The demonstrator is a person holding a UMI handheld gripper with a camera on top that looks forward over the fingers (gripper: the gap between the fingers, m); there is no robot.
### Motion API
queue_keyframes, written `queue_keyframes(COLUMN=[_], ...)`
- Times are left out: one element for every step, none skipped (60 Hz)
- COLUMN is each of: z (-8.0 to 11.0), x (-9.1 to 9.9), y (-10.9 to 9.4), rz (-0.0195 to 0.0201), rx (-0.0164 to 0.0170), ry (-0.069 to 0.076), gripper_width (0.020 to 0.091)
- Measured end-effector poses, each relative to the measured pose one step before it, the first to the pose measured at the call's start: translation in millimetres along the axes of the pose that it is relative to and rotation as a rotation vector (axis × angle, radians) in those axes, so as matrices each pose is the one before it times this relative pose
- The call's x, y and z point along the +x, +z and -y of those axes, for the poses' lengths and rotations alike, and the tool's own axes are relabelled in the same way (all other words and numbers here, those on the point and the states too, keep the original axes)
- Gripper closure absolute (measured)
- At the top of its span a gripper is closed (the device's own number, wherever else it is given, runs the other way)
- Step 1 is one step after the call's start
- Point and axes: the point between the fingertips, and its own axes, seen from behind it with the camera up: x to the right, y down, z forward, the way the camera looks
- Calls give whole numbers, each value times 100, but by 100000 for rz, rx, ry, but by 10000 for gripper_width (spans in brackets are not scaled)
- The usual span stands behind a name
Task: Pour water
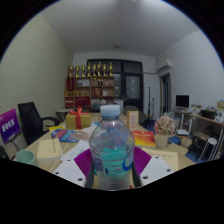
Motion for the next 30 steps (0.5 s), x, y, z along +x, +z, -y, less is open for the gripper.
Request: queue_keyframes(z=[-508,-674,-859,-866,553,164,-129,123,905,-810,-57,-91,-24,-73,494,-60,-135,-107,-203,-286,-157,-515,-488,-360,-149,-8,134,99,70,24], x=[119,118,161,149,15,89,39,-113,1013,-530,-8,-11,-44,-14,-58,-27,-49,-46,27,44,84,179,196,91,15,710,-774,-99,-41,-106], y=[111,136,132,-177,663,-163,-158,38,-996,1149,-21,-1,38,30,-484,-17,22,32,66,40,-508,-121,-142,-194,-267,-673,-528,-381,-447,-544], rz=[-574,-493,-513,-1276,-1366,-504,0,88,393,-96,201,127,68,-6,-8,-113,-104,-177,-171,-255,-570,-1014,-1026,-677,-289,487,193,236,146,143], rx=[-1024,-1447,-2183,-2287,4094,1138,-364,996,-1084,-148,-294,-547,-245,-276,-431,-312,-566,-731,-1035,-1542,-2397,-2930,-2865,-2184,-1152,-533,98,124,-90,-249], ry=[-84,-57,-81,-390,145,1084,1039,1099,577,340,168,-35,-63,-127,-124,-167,-204,-171,-47,178,447,954,1246,1446,1448,1275,1055,698,514,378], gripper_width=[551,550,538,531,524,515,533,537,538,535,537,538,537,536,520,506,490,477,462,456,449,430,401,374,327,306,282,255,250,252])
